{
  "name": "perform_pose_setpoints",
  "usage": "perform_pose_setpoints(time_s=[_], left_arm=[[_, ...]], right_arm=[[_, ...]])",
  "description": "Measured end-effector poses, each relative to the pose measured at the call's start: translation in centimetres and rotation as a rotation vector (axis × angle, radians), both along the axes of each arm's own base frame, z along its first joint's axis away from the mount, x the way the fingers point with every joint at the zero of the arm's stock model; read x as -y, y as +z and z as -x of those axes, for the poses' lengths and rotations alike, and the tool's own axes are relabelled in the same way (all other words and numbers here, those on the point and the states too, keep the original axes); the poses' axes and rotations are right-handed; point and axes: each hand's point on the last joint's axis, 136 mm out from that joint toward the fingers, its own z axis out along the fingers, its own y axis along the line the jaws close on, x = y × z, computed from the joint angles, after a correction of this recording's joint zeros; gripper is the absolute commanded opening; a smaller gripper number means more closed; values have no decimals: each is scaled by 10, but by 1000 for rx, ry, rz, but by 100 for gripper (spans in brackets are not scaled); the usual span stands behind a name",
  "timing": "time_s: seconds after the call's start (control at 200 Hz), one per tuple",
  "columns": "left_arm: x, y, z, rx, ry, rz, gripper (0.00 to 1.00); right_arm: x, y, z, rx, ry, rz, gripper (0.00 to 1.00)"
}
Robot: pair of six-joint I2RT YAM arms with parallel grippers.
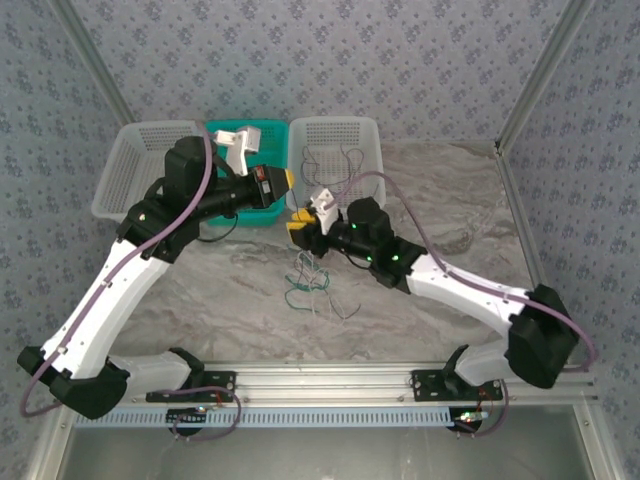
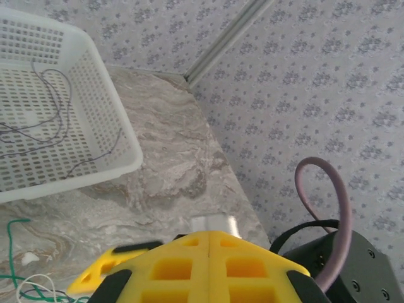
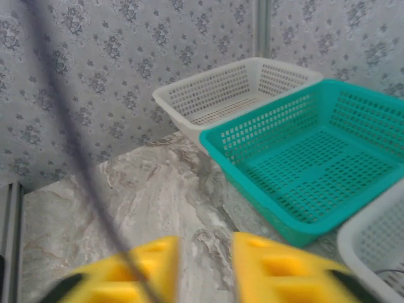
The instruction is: Untangle the cables
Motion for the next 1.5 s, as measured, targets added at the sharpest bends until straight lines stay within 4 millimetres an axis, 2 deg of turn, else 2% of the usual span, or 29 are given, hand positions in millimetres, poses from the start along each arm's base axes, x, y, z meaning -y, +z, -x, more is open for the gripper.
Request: perform_pose_setpoints(time_s=[0.11,0.185,0.305,0.4,0.465,0.6,0.72,0.795,0.939,1.019,1.109,1.254,1.319,1.434,1.499], left_arm=[[-15,-11,-10,-3,102,-69,45],[-31,-22,-17,-13,193,-119,62],[-67,-53,-14,-45,342,-177,70],[-95,-92,-4,-117,432,-189,70],[-102,-122,1,-188,453,-190,68],[-79,-190,11,-395,371,-166,64],[-56,-259,22,-605,297,-204,64],[-47,-284,33,-694,258,-212,68],[-23,-291,34,-768,180,-137,91],[-11,-298,31,-806,140,-136,95],[5,-304,29,-834,93,-157,96],[27,-311,20,-847,40,-186,92],[34,-315,14,-855,33,-198,87],[41,-322,7,-857,21,-219,74],[44,-326,7,-863,11,-237,61]], right_arm=[[-5,-4,-6,-38,5,-10,0],[-4,-1,-7,-55,8,-18,0],[1,9,-3,-78,25,-46,0],[7,25,3,-76,41,-81,0],[12,39,10,-64,55,-108,0],[21,58,22,-48,69,-147,0],[29,58,25,-62,59,-158,0],[31,54,25,-80,52,-155,0],[35,47,25,-97,44,-139,0],[36,47,27,-100,44,-136,0],[38,50,28,-95,43,-140,0],[42,55,32,-86,44,-148,0],[43,55,33,-86,44,-147,0],[46,55,34,-85,36,-142,0],[48,55,34,-85,29,-141,0]])
